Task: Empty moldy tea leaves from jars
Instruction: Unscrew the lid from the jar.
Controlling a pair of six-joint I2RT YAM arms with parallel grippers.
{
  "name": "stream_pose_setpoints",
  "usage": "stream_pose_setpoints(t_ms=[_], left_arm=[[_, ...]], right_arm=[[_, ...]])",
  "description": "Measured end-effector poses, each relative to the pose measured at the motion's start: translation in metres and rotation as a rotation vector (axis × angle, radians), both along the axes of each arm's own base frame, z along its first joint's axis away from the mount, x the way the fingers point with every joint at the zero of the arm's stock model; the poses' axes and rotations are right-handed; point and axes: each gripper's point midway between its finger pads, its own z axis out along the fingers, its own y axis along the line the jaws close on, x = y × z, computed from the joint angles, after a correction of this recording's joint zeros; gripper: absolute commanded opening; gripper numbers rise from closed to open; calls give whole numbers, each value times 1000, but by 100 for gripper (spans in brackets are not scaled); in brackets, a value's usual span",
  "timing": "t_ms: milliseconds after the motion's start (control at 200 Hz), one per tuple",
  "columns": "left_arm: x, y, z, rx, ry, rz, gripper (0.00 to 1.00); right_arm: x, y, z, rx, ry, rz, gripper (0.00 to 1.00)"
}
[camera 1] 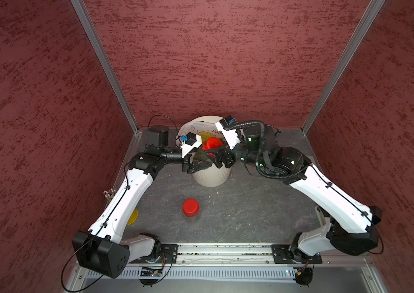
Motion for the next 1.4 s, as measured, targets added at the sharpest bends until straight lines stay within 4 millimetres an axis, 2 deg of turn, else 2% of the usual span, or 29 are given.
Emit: stream_pose_setpoints(t_ms=[105,200,421,561,882,1107,1403], left_arm=[[1,1,0,3,-1,6,70],[1,1,0,0,-6,3,70],[1,1,1,-1,-6,2,70],[1,1,0,-1,-4,2,70],[1,1,1,-1,-4,1,70],[1,1,1,-1,-4,1,70],[0,1,0,-1,-2,1,71]], right_arm=[[0,5,-5,-8,9,8,72],[-1,5,-3,-1,13,12,70],[-1,5,-3,-2,12,12,78],[-1,5,-3,-9,6,15,87],[-3,2,4,2,-5,15,89],[-6,-2,16,18,-23,17,82],[-6,-2,15,5,-27,21,73]])
